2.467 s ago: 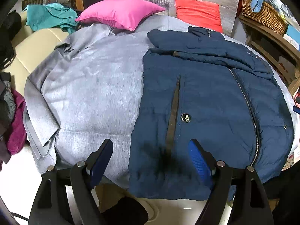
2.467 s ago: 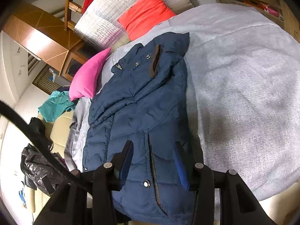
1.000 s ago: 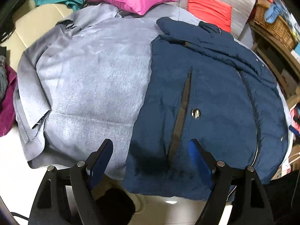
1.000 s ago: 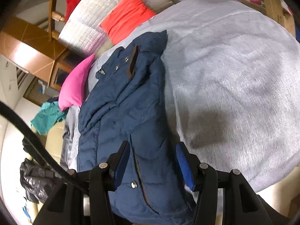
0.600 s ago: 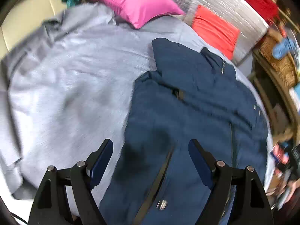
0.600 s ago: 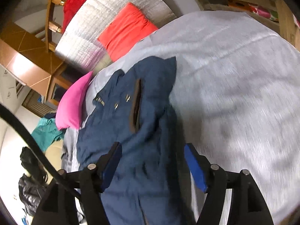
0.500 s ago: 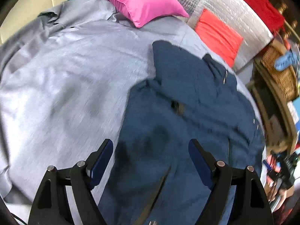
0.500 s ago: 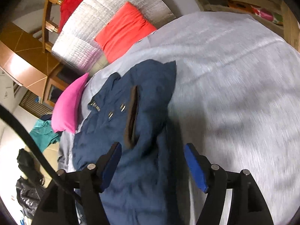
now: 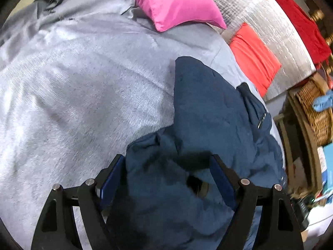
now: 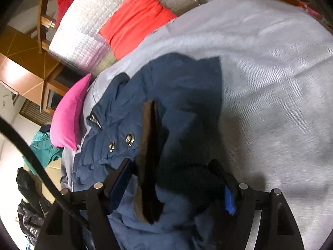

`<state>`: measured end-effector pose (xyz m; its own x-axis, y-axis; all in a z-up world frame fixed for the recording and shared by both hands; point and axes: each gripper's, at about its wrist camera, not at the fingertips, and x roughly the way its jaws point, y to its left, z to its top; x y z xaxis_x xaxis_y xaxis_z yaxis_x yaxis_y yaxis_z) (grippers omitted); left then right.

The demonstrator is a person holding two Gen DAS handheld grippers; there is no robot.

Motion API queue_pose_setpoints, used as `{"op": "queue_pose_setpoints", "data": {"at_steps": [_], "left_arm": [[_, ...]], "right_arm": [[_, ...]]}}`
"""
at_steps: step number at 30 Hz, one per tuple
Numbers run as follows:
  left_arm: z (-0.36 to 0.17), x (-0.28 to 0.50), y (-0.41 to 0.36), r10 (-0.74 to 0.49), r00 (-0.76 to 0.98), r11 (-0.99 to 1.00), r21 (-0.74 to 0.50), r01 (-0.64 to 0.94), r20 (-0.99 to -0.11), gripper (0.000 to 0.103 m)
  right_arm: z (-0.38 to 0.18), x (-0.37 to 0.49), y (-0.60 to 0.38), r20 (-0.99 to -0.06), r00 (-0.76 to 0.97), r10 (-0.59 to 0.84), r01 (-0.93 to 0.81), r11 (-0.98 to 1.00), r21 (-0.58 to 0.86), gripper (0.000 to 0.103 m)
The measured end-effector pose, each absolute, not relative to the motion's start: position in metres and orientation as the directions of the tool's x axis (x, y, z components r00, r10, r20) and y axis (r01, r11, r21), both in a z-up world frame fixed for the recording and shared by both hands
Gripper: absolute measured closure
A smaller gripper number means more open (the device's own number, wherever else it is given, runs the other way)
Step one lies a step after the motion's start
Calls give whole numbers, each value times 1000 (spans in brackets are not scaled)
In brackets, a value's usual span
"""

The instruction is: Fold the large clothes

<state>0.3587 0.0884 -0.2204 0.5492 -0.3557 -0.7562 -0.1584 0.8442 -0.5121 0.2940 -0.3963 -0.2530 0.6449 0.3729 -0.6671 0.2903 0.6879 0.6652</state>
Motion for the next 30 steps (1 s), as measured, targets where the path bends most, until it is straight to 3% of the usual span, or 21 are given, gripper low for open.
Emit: {"op": "queue_pose_setpoints", "data": {"at_steps": [6,8,12,16,20,22,26,30], "left_arm": [[-221,364,83,-325,561,849,-496,-181,-761,24],[-220,366,81,-311,563,855,-485,-187,-766,24],[-220,364,81,-311,567,853,-487,-188,-763,24],[-219,360,77,-290,565,876,-452,-169,-772,24],[-212,354,74,-255,558,896,-410,-172,-790,24],[-203,349,75,-229,577,905,-390,-171,-784,25],[-169,332,70,-191,668,924,-362,-125,-719,24],[-153,322,45,-235,714,936,-350,-16,-659,24]], "right_arm": [[-232,297,-368,-698,667,262,247,805,539,62],[-213,290,-359,-669,707,231,203,840,504,65],[-194,277,-352,-613,765,197,148,872,466,66],[-239,295,-368,-749,623,223,263,843,470,63],[-234,285,-382,-729,630,266,297,786,543,56],[-221,275,-382,-726,643,244,296,795,530,45],[-189,251,-387,-660,717,223,261,792,552,44],[-182,242,-376,-591,710,383,170,721,672,44]]}}
